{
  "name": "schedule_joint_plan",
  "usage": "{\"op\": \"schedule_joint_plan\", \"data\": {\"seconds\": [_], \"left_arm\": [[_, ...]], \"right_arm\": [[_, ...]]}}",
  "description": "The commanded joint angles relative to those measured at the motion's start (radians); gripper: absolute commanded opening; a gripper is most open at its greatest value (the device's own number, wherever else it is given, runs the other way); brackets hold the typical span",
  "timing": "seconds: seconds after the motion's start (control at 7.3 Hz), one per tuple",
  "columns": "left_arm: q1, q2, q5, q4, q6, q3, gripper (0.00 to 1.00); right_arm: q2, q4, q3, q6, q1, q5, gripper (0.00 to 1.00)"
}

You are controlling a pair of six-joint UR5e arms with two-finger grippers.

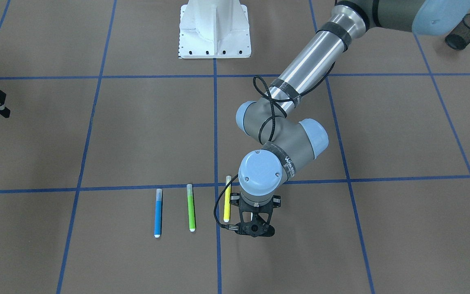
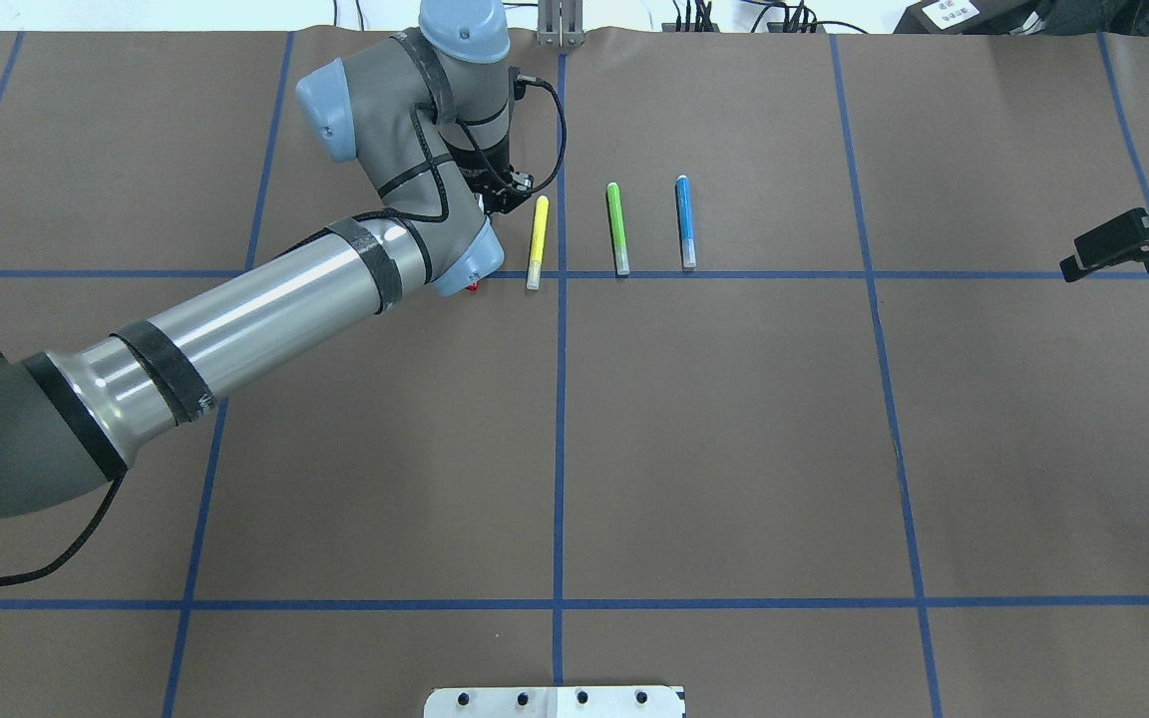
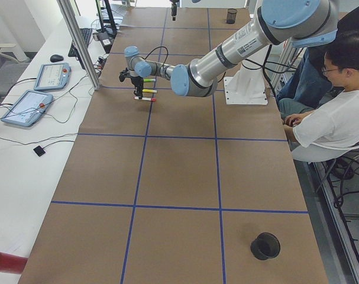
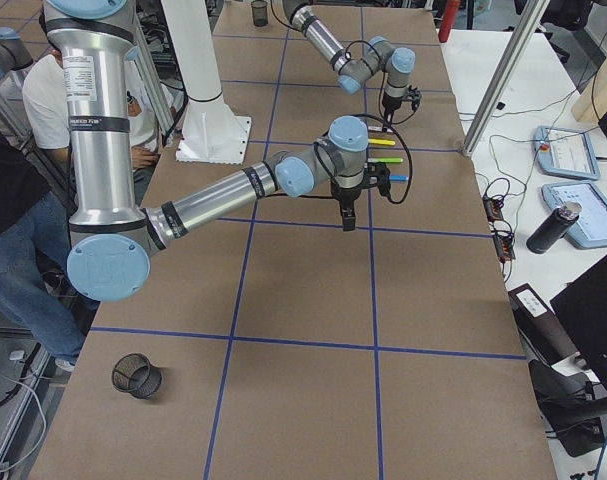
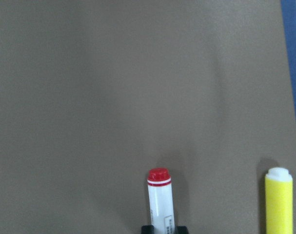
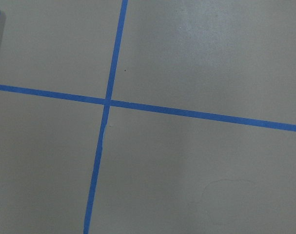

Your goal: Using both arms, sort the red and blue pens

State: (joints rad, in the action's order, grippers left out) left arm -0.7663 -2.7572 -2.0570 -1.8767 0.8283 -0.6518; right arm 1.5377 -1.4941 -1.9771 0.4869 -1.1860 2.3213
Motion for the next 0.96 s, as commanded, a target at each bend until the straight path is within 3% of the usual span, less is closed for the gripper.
{"op": "schedule_joint_plan", "data": {"seconds": [0.0, 0.14, 0.55, 0.82], "left_arm": [[0.002, 0.001, 0.005, 0.004, 0.006, 0.000, 0.12], [0.002, 0.001, 0.006, 0.005, 0.014, 0.000, 0.00], [-0.005, -0.001, 0.004, 0.007, 0.018, -0.026, 0.00], [-0.031, 0.005, -0.003, 0.113, 0.020, -0.168, 0.00]], "right_arm": [[0.001, 0.000, -0.002, 0.001, -0.001, 0.000, 1.00], [0.001, 0.000, -0.002, 0.001, -0.001, 0.000, 1.00], [0.001, 0.000, -0.005, -0.001, -0.003, 0.000, 1.00], [-0.002, 0.000, -0.005, 0.001, -0.001, -0.006, 1.00]]}}
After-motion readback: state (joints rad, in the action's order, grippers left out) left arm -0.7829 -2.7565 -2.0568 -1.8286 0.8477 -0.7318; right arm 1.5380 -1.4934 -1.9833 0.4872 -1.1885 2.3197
